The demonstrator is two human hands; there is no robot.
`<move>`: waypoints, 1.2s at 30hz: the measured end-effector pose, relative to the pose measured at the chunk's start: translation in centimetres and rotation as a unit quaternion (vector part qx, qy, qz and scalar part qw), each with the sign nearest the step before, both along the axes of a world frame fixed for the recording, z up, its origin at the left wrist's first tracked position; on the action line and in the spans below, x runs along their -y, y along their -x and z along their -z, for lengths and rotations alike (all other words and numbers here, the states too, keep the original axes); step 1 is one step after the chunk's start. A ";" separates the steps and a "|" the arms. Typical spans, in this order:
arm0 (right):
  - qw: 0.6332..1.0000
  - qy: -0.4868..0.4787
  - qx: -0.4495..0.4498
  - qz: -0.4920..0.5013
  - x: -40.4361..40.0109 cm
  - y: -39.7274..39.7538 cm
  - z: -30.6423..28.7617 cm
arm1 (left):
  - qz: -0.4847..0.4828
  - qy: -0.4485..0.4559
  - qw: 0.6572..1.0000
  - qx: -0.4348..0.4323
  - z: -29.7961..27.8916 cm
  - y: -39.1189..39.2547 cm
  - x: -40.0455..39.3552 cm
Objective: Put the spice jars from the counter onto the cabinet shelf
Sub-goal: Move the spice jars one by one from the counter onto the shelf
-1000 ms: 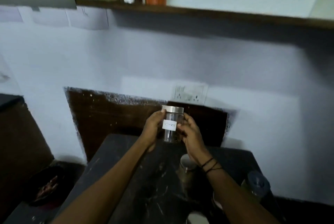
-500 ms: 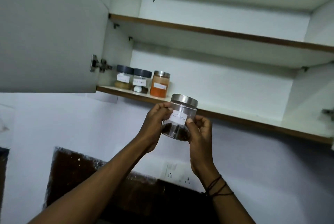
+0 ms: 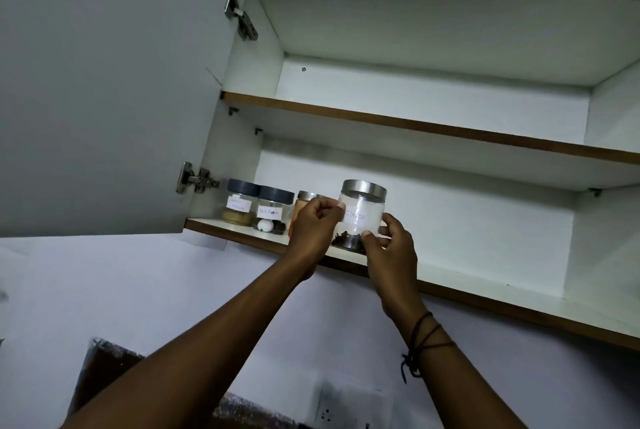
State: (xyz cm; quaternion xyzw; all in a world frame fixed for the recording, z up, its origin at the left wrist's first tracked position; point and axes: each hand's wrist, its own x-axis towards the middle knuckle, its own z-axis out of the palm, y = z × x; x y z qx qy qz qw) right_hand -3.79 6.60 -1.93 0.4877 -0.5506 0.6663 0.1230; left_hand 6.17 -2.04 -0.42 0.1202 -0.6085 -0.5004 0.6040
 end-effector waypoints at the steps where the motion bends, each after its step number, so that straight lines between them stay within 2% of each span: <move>1: 1.000 -0.007 0.001 0.008 0.8 0.3 -0.6 | -0.015 0.003 1.000 0.012 -0.4 0.5 0.7; 7: 0.991 -0.103 -0.013 0.090 5.2 3.2 -2.6 | -0.113 0.055 0.987 0.102 -2.1 3.8 5.1; 12: 0.970 -0.215 -0.058 0.100 7.5 5.0 -3.2 | -0.135 0.067 0.970 0.193 -2.0 6.0 8.1; 17: 0.954 -0.273 -0.080 0.090 9.1 5.9 -3.7 | -0.139 0.077 0.956 0.248 -1.8 7.0 9.8; 22: 0.951 -0.294 -0.075 0.058 9.6 6.1 -3.9 | -0.149 0.095 0.943 0.281 -1.6 7.5 10.3; 29: 0.941 -0.310 -0.099 0.094 9.1 5.9 -3.5 | -0.219 0.111 0.923 0.298 -0.9 7.4 9.5; 33: 0.936 -0.302 -0.137 0.119 8.3 5.9 -3.1 | -0.236 0.147 0.920 0.277 -0.2 6.6 8.3; 36: 0.942 -0.259 -0.175 0.123 6.7 4.9 -2.5 | -0.238 0.200 0.919 0.241 0.7 5.4 6.5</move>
